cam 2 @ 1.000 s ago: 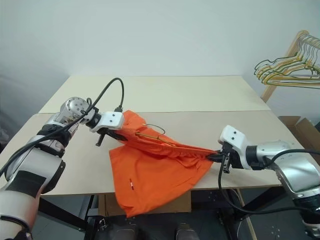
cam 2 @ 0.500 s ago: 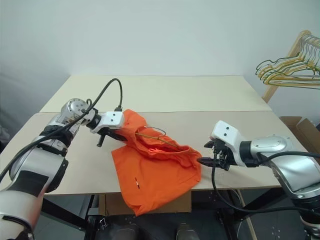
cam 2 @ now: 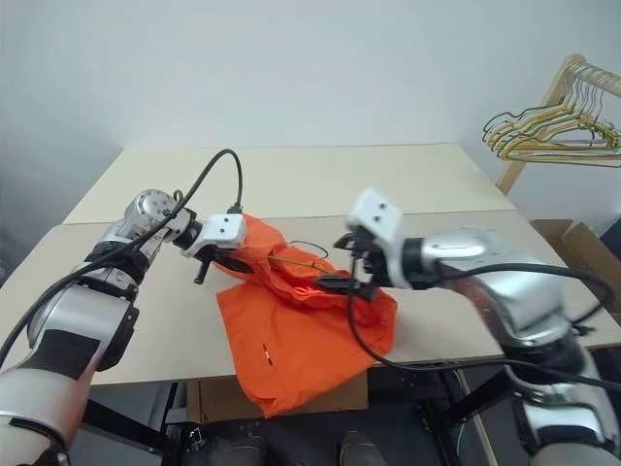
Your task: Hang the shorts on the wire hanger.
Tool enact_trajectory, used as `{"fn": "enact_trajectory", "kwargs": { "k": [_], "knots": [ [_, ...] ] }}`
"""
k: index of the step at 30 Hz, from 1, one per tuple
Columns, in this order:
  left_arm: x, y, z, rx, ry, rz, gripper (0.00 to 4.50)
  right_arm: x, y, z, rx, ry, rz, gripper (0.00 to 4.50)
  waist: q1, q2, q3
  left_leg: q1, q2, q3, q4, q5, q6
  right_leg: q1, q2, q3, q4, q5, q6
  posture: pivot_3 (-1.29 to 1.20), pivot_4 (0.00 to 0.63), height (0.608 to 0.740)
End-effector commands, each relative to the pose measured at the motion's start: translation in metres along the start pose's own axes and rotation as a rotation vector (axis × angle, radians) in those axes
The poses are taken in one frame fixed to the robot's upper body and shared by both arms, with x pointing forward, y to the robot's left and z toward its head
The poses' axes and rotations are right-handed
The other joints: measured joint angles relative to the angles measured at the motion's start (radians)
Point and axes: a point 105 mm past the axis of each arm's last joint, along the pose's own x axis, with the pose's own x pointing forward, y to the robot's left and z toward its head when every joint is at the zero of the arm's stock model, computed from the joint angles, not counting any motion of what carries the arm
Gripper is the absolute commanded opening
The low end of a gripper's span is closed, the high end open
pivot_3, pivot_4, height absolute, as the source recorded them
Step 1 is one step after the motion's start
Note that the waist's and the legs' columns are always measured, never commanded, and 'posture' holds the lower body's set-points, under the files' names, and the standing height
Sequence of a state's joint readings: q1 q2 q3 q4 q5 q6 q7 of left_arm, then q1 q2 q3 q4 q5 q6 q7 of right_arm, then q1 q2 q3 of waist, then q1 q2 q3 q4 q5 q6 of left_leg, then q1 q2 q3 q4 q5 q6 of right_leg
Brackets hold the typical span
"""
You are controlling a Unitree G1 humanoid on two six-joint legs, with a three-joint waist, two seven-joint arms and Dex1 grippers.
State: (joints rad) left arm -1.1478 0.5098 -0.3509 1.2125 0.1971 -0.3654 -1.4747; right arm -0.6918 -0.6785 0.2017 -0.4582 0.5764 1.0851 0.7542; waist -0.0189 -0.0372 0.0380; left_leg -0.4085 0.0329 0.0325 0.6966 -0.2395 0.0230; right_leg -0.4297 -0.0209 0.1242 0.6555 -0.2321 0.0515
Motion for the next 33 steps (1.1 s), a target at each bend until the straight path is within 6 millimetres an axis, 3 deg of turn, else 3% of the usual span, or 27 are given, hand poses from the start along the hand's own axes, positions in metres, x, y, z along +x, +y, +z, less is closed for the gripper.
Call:
{"fn": "enact_trajectory", "kwargs": {
  "k": [1,4,14,19,24,33],
  "knots": [
    [-0.013,0.012,0.015,0.032,-0.026,0.048,0.0,0.01,-0.007,0.008,-0.008,0.01,-0.04,4.31,0.003,0.0,0.0,0.0,0.0,0.0,0.0,0.0,0.0,0.0,0.0,0.0,0.0,0.0,-0.001,0.02,0.0,0.74],
    [-0.013,0.012,0.015,0.033,-0.03,0.047,0.0,0.02,-0.009,0.003,0.008,0.026,-0.045,3.58,0.007,0.0,0.0,-0.001,-0.001,0.0,0.0,0.0,0.0,0.0,-0.001,0.0,-0.001,0.002,-0.003,0.03,0.0,0.74],
    [-0.016,0.01,0.014,0.031,-0.041,0.035,0.0,0.024,-0.017,-0.003,0.015,0.026,-0.058,0.02,0.005,0.0,0.0,-0.003,-0.001,0.0,0.0,0.0,0.0,-0.002,-0.001,-0.001,0.0,0.003,-0.004,0.04,0.0,0.74],
    [-0.018,0.007,0.017,0.057,-0.075,0.021,0.0,0.022,-0.02,0.001,0.002,-0.012,-0.058,0.02,0.003,0.0,0.0,-0.003,-0.001,0.0,0.0,0.0,0.0,-0.002,-0.001,-0.001,0.0,0.002,-0.003,0.05,0.0,0.74],
    [-0.026,0.008,0.027,0.05,-0.149,0.016,1.37,0.018,-0.021,0.002,-0.019,-0.024,-0.049,0.0,0.004,0.0,0.0,-0.003,-0.001,0.0,0.0,0.0,0.0,-0.003,-0.001,-0.001,0.0,0.002,-0.004,0.05,0.0,0.74],
    [-0.06,0.023,0.029,0.005,-0.152,0.134,4.33,0.011,-0.02,-0.005,-0.081,-0.004,-0.037,0.0,0.006,0.0,0.0,-0.005,-0.001,-0.001,0.0,0.0,0.0,-0.005,0.0,-0.001,0.0,0.002,-0.003,0.06,0.0,0.74]
  ]
}}
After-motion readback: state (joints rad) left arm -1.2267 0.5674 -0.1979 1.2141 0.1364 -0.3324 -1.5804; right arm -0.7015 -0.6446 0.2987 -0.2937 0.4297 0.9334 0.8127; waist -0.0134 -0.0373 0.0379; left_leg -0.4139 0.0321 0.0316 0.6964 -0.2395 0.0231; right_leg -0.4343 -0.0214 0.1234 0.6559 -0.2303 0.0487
